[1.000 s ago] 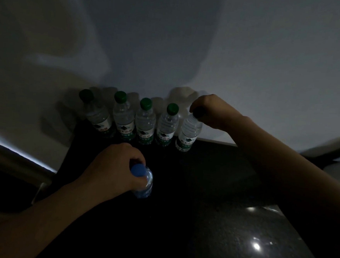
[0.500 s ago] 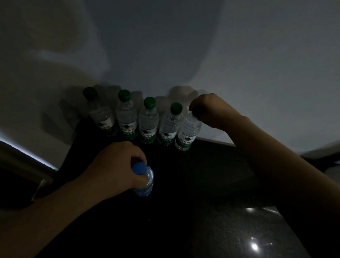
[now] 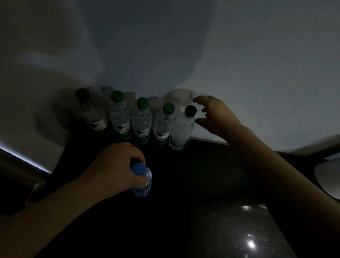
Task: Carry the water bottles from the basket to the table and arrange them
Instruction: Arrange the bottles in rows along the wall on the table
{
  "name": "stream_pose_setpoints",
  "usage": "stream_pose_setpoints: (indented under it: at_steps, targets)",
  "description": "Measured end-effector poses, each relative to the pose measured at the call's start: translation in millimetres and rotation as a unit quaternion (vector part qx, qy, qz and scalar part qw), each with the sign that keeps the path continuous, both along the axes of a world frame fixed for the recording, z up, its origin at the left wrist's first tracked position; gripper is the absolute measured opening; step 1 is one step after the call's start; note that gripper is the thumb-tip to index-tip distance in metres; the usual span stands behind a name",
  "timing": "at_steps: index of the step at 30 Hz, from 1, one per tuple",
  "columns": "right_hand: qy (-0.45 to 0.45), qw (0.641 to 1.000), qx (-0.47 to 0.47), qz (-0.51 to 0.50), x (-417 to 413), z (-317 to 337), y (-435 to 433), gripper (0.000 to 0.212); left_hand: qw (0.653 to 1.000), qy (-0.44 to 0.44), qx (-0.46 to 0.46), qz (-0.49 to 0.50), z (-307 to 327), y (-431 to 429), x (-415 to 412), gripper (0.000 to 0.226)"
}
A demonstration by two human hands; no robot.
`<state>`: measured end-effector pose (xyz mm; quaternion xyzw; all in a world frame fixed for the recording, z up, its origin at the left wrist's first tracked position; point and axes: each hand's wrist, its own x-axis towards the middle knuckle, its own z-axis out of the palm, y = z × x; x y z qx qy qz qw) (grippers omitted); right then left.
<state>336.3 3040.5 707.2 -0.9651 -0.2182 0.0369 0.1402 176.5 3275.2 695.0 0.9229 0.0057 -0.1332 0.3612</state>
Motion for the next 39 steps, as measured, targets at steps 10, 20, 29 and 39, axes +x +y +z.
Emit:
stream_pose_setpoints:
  at_steps: [10,20,29,39]
  targets:
    - [0.208,0.972,-0.077,-0.081,-75,-38,-84,0.020,0.997,-0.025,0.005,-0.075,14,-46,19,0.017]
    - [0.252,0.961,-0.024,-0.111,-142,-61,-134,0.023,0.988,-0.042,0.040,-0.141,22,-115,72,0.017]
    - [0.227,0.962,0.013,-0.149,-159,-77,-171,0.018,0.979,-0.072,0.090,-0.167,21,-168,123,0.013]
    - [0.225,0.961,0.061,-0.152,-156,-93,-181,0.013,0.967,-0.065,0.106,-0.222,13,-184,156,0.018]
